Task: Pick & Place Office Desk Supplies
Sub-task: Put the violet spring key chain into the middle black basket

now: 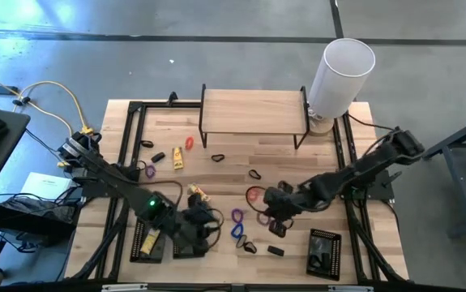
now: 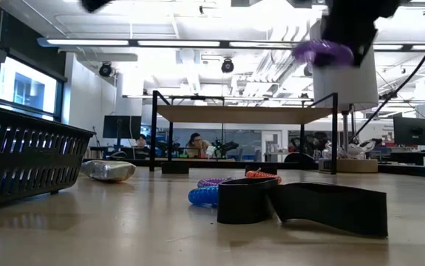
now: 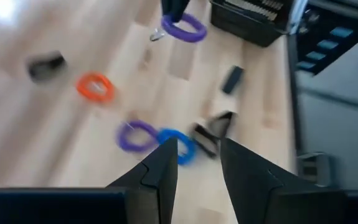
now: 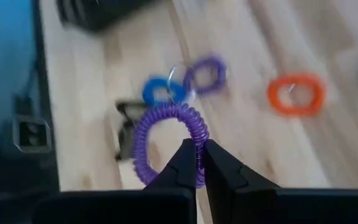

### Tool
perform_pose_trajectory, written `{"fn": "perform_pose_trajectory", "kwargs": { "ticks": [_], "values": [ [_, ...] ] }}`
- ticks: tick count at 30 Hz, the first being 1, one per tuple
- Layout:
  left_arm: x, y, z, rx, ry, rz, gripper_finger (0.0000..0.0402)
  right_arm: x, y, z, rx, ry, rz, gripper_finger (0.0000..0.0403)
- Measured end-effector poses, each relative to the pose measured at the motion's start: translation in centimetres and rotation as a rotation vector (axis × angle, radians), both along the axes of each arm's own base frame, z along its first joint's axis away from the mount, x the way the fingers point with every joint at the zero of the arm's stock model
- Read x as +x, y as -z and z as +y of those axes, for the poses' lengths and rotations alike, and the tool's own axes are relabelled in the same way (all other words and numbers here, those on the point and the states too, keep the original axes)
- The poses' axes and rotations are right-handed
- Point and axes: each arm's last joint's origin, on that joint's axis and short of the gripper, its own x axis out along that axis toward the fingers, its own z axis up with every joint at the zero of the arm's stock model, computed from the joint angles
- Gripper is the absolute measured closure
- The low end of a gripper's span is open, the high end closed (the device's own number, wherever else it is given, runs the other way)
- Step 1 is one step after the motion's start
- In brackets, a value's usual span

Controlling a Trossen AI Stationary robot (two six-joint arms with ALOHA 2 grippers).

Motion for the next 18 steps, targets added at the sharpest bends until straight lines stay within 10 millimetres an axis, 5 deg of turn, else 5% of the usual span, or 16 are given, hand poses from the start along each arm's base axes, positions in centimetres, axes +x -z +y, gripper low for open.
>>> {"fn": "perform_pose_trajectory", "kwargs": {
  "ticks": [7,18],
  "values": [
    [2.1,-0.4,3.0,0.292,0.109,-0.030,0.0284,0.5,-3.4,-0.1,0.056,0.007,-0.273,0.0399],
    [3.9,-2.3,4.4,0.704,0.295,-0.185,0.0284,1.0,-3.8,0.0,0.200,-0.036,-0.291,0.0399]
  ]
}}
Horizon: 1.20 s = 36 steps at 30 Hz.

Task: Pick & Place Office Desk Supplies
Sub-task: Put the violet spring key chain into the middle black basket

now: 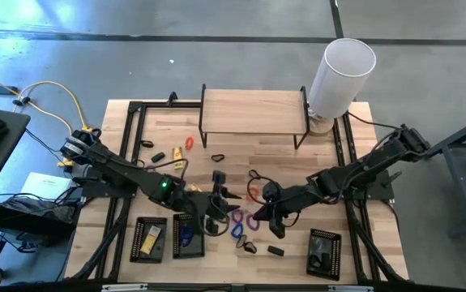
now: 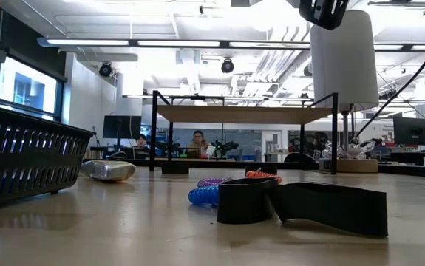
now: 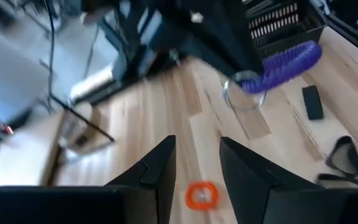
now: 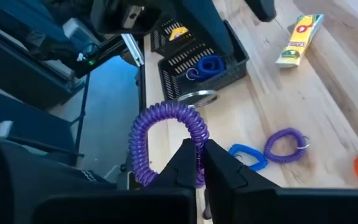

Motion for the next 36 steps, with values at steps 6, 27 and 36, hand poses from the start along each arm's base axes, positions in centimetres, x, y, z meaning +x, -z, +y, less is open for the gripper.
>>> {"fn": "perform_pose_trajectory", "kwargs": {
  "ticks": [6,27,36],
  "values": [
    [0.1,-0.3,-0.1,0.093,0.043,-0.020,0.0284,0.4,0.0,-1.1,0.008,0.052,0.008,0.0399],
    [0.2,-0.2,0.2,0.274,0.104,0.006,0.0284,1.8,-0.1,-5.5,0.187,0.012,0.059,0.0399],
    [0.5,-0.2,1.0,0.283,0.113,0.018,0.0284,1.9,-0.1,-6.2,0.232,-0.035,0.072,0.0399]
  ]
}}
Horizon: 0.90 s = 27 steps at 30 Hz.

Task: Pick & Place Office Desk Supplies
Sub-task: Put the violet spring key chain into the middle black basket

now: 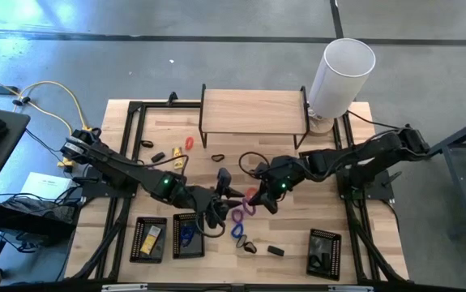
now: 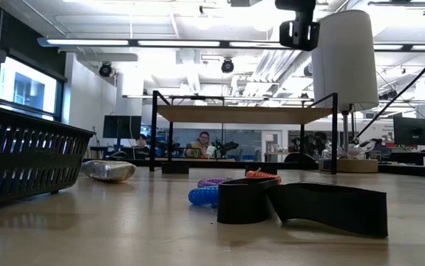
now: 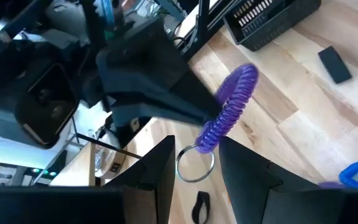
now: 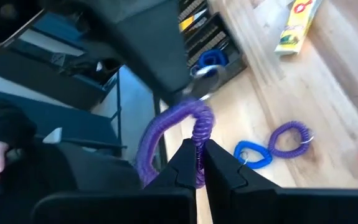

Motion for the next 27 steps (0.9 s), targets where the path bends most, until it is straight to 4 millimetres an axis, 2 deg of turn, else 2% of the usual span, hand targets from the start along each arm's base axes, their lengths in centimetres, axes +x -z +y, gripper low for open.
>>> {"fn": "perform_pose_trajectory", "kwargs": {
  "ticks": [17,27],
  "values": [
    [0.7,0.0,1.7,0.029,0.053,0.016,0.0284,0.6,-0.5,-2.7,0.094,0.001,-0.031,0.0399],
    [0.9,0.0,2.2,0.046,0.062,0.020,0.0284,0.6,-0.5,-2.8,0.107,0.013,-0.016,0.0399]
  ]
}}
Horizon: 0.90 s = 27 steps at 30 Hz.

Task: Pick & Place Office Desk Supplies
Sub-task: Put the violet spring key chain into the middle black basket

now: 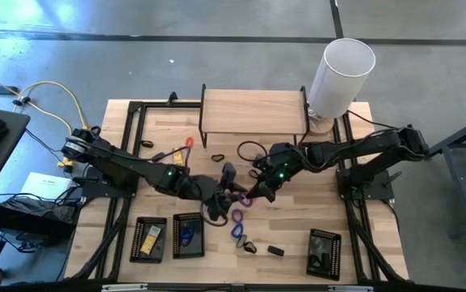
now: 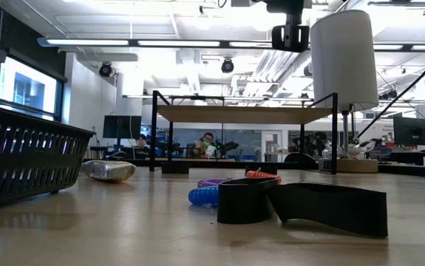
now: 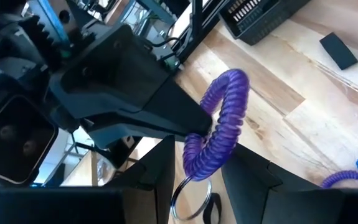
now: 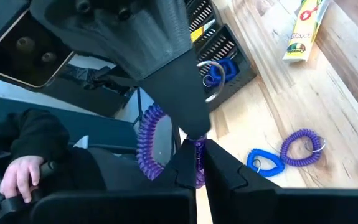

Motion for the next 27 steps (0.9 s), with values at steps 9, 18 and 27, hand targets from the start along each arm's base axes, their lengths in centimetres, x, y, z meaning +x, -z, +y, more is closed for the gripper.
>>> {"fn": "perform_pose_trajectory", "kwargs": {
  "ticks": [9,18,27],
  "values": [
    [0.00,-0.03,-0.03,0.005,0.002,-0.003,0.0284,-0.16,0.32,-0.04,-0.010,0.013,0.037,0.0399],
    [0.00,-0.03,-0.02,-0.025,-0.013,-0.005,0.0318,-0.17,0.34,-0.06,-0.012,0.014,0.039,0.0399],
    [-0.17,-0.03,-0.58,-0.045,-0.005,-0.007,0.0372,-0.19,0.33,-0.01,-0.007,0.001,0.039,0.0395]
  ]
}}
